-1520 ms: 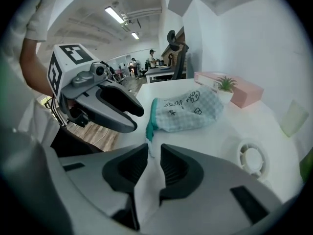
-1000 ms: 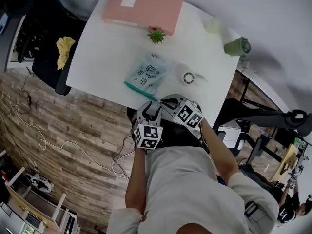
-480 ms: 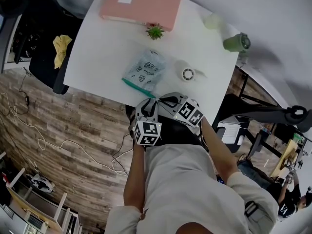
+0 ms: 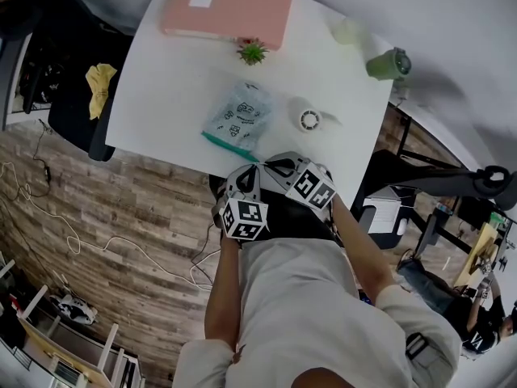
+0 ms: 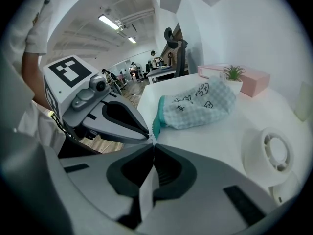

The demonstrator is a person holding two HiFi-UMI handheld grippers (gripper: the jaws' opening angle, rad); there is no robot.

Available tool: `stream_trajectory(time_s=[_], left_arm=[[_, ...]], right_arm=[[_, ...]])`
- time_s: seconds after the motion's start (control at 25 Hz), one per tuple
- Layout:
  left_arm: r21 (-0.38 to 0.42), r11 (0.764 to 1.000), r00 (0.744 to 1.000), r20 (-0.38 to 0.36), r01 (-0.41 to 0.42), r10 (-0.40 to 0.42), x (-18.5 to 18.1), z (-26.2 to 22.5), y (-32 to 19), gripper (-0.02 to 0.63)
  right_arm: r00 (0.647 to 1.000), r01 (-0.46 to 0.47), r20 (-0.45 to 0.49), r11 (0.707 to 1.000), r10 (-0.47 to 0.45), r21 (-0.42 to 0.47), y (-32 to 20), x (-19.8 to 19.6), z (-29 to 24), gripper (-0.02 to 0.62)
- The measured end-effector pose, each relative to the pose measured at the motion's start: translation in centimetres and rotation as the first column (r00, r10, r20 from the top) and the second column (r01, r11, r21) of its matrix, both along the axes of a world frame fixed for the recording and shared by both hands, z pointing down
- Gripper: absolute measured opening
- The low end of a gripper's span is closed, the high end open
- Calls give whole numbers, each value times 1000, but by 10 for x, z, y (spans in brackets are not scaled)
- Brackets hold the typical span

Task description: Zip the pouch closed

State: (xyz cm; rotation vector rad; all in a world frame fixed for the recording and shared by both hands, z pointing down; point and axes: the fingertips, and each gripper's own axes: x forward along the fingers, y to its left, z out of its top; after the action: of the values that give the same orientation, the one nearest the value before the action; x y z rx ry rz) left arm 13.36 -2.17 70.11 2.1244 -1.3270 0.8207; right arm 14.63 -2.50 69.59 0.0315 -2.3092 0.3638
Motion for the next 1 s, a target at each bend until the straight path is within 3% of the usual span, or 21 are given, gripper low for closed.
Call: stream_trajectory(time_s=[0.4,1.0], left_arm=[[-6,999,999,7,-34,34,-1,-2,-4,-5],[-14,1000,999,27,-22,22,-22,-5,-11,-3]], right_arm=[[999,-52,-6,999,52,4,-5,4,0,3],[994,-110,-20,994,110,23,-11,7,-6,3]])
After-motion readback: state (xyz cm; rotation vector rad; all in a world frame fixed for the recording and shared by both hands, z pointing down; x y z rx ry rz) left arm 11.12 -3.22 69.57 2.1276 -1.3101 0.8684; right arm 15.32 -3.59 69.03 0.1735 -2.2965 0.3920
